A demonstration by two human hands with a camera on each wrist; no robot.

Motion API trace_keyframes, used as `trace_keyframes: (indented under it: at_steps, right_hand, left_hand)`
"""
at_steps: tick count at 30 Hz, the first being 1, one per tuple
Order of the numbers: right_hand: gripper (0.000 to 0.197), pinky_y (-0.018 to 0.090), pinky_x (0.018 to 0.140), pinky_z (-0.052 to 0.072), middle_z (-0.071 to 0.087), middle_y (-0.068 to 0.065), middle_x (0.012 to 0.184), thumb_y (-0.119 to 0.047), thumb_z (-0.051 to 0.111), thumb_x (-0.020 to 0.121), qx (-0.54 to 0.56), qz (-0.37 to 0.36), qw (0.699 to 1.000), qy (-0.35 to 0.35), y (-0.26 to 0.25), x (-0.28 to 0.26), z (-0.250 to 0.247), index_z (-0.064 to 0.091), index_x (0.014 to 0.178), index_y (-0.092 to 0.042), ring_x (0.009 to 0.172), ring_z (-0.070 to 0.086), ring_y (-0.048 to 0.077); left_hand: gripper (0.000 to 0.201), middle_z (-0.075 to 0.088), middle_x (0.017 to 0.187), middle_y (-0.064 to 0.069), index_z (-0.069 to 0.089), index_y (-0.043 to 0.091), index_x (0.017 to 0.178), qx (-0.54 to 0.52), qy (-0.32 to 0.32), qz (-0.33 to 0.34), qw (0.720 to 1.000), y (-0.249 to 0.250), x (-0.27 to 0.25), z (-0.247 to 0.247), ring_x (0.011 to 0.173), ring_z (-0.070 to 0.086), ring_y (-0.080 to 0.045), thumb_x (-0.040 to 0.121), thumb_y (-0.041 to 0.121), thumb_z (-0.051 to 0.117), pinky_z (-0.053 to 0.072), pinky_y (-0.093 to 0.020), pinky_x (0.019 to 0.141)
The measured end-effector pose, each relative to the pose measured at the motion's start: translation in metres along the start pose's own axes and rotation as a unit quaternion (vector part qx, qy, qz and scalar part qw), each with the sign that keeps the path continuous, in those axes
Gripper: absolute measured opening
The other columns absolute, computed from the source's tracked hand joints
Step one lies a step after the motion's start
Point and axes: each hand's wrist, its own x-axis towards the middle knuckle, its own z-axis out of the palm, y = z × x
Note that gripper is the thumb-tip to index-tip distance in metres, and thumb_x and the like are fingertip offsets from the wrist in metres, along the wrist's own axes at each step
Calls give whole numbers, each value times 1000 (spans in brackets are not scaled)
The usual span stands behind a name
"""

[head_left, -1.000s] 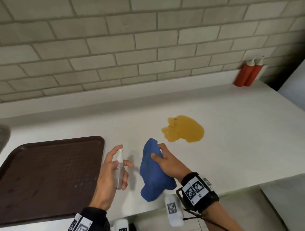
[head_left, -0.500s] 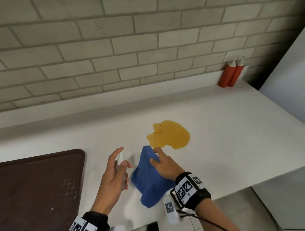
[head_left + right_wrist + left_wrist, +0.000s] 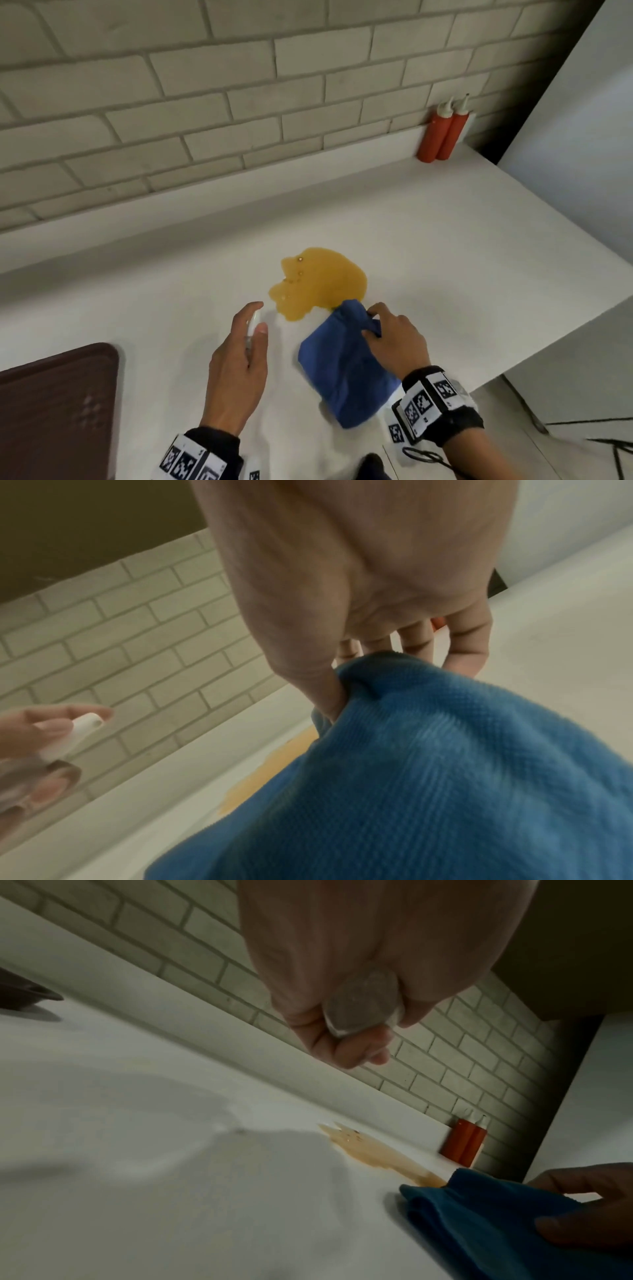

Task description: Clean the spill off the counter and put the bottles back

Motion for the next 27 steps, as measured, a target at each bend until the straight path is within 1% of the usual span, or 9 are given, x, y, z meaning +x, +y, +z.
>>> trace_keyframes:
  at_steps: [3,7,10,13,16,18,19,24,27]
  right_hand:
    - [27,41,80,49,67,5,103,-29,53,91,-14,10,999,34,15,10,-4,49,118,-24,102,55,31]
    - [35,43,80,46,59,3,117,-25,58,87,-72,-18,993,96,24,20,-9,53,122,-24,108,50,30]
    - [33,42,77,51,61,3,115,-27,61,83,-98,-144,980,98,19,9,-3,58,116,-22,104,56,30]
    - [37,48,83,54,63,1,114,-43,51,82,-126,-253,959,10,24,-5,12,63,111,-23,105,61,31]
    - [54,56,97,48,63,5,127,-53,39,85,-182,-258,947,-51,46,0,23,63,121,-22,119,58,36]
    - [58,56,105,35,58,7,137,-54,35,88,-192,-262,944,-53,58,11,21,60,129,-20,127,53,38]
    - [60,56,106,31,56,8,140,-53,34,89,-195,-260,944,-54,63,18,20,58,132,-19,129,50,39]
    - [65,65,96,42,55,16,139,-51,31,86,-215,-217,947,-97,67,68,8,59,132,-13,126,51,45]
    - [72,66,103,34,43,16,149,-54,21,88,-214,-214,947,-105,60,97,1,48,141,-14,135,40,45]
  left_hand:
    - [30,41,54,3,46,43,132,35,12,14,999,8,5,10,49,44,-15,103,38,41,43,-30,56]
    - [29,42,53,7,47,38,131,61,36,4,997,19,10,23,49,45,-13,103,35,42,39,-28,53]
    - [29,44,53,7,47,38,132,67,58,-17,996,28,7,34,48,47,-11,104,36,41,38,-28,54]
    - [27,47,55,7,46,40,130,61,79,-39,994,38,2,47,50,49,-10,104,36,41,38,-28,55]
    - [26,48,56,8,47,40,129,63,95,-51,992,47,-3,61,51,49,-8,104,35,42,37,-27,54]
    - [26,48,58,10,48,39,129,68,105,-62,990,53,-5,70,52,50,-7,104,34,42,37,-25,55]
    - [27,48,58,11,48,38,130,73,110,-68,989,55,-7,73,52,50,-7,104,34,43,37,-25,55]
    - [28,52,59,10,48,39,131,88,126,-87,984,63,-11,84,53,53,-7,104,36,42,37,-20,55]
    - [27,51,57,8,48,38,130,99,134,-88,982,64,-10,86,53,54,-8,104,36,41,36,-19,55]
